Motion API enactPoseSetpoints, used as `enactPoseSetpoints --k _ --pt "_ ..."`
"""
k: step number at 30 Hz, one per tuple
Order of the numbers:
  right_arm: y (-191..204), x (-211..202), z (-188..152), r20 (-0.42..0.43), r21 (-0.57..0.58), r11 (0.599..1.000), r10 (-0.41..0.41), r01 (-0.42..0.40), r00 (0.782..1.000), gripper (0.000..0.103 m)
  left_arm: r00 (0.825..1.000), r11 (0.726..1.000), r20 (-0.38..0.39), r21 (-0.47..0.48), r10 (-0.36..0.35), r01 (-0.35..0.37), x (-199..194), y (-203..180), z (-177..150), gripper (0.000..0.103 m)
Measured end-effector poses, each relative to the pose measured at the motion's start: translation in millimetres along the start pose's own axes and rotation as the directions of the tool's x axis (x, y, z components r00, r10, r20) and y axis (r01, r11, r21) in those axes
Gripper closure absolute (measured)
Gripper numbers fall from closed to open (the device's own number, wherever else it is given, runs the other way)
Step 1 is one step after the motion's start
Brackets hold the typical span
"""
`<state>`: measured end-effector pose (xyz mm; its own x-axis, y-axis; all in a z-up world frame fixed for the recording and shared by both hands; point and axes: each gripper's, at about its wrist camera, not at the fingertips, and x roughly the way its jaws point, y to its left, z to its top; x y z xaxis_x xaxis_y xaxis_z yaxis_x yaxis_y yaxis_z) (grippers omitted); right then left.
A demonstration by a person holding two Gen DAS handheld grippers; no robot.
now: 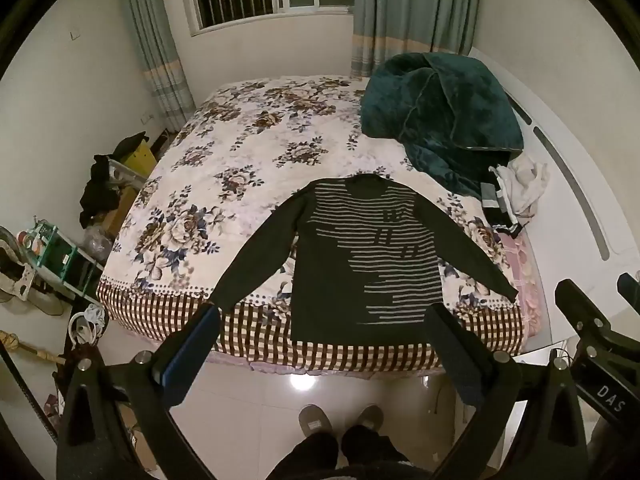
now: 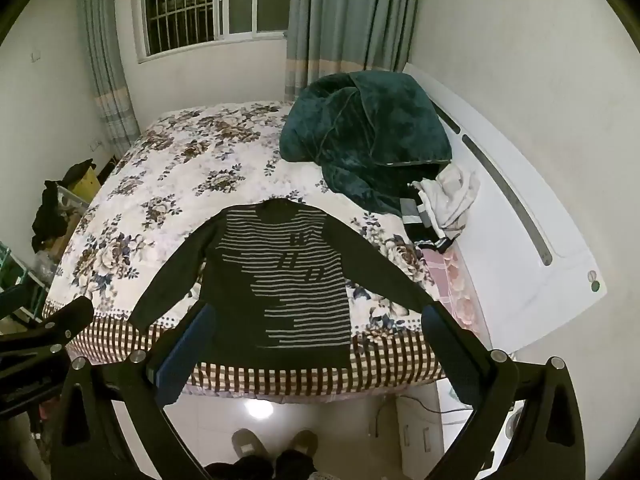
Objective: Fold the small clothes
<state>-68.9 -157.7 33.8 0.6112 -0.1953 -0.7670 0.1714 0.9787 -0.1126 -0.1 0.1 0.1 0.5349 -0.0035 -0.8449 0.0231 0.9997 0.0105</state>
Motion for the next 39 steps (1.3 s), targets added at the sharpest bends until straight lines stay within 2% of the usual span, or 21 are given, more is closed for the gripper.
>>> enactPoseSetpoints --k 22,28,39 --pt "7.6 -14.6 3.0 0.015 0.004 1.0 0.006 -0.006 1.0 0.0 1.0 1.0 0.014 0.003 0.003 -0.003 -8.1 -1.7 8.8 0.0" --pt "4.2 -20.7 9.8 0.019 0.003 1.0 0.013 -0.013 1.0 0.0 1.0 1.0 0.019 0.001 0.007 -0.007 -13.3 -7.2 20.5 0.0" --pt "2.6 -30.7 19.8 0.03 -0.001 1.0 0.021 -0.021 0.999 0.0 1.0 1.0 0.03 0.0 0.009 -0.009 -18.7 -8.8 19.7 0.0"
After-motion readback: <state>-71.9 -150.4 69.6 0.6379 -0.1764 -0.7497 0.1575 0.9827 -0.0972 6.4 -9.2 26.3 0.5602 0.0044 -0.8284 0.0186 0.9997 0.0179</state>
